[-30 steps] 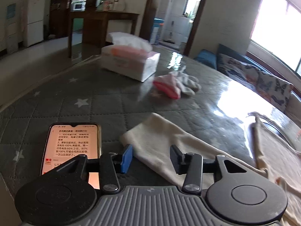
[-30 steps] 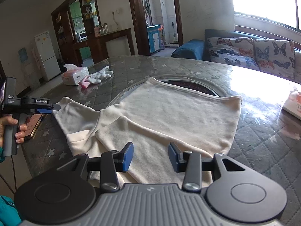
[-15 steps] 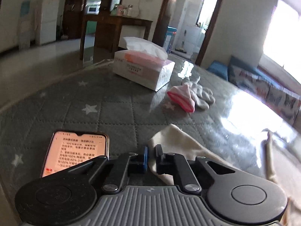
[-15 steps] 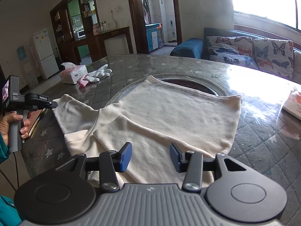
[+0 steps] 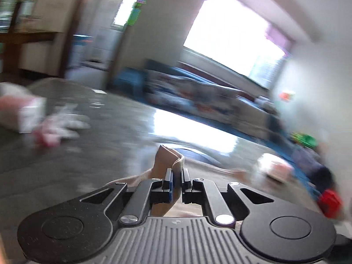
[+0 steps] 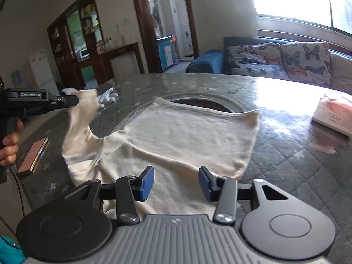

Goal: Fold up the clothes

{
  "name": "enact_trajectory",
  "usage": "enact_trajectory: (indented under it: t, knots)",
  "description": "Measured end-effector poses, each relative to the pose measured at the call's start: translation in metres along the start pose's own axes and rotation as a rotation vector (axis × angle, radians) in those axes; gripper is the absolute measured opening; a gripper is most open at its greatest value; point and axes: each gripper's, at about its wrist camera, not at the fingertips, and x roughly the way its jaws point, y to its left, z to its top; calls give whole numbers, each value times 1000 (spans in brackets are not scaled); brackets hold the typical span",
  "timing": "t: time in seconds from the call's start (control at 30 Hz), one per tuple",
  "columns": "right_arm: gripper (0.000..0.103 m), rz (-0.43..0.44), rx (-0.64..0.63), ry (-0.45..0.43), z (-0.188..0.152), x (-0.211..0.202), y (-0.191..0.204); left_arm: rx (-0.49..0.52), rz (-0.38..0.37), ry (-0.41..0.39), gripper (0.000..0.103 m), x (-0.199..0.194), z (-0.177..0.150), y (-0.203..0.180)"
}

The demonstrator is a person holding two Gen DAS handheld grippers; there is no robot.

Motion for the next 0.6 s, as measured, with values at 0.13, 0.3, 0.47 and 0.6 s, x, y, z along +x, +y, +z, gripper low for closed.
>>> enact_trajectory:
  t: [0.13, 0.3, 0.47, 0.6]
  knots:
    - [45, -25, 55, -16, -2, -11, -17, 65, -169, 54, 8, 21, -11, -44]
    - [44, -55, 100, -17, -7, -20, -31, 148, -305, 162, 8, 46, -37, -78]
    - [44, -62, 114, -13, -7, -21, -34, 220, -348, 266, 12, 61, -63, -92]
    - [41, -44, 104, -9, -4, -15, -27, 248, -355, 301, 20, 58, -71, -83]
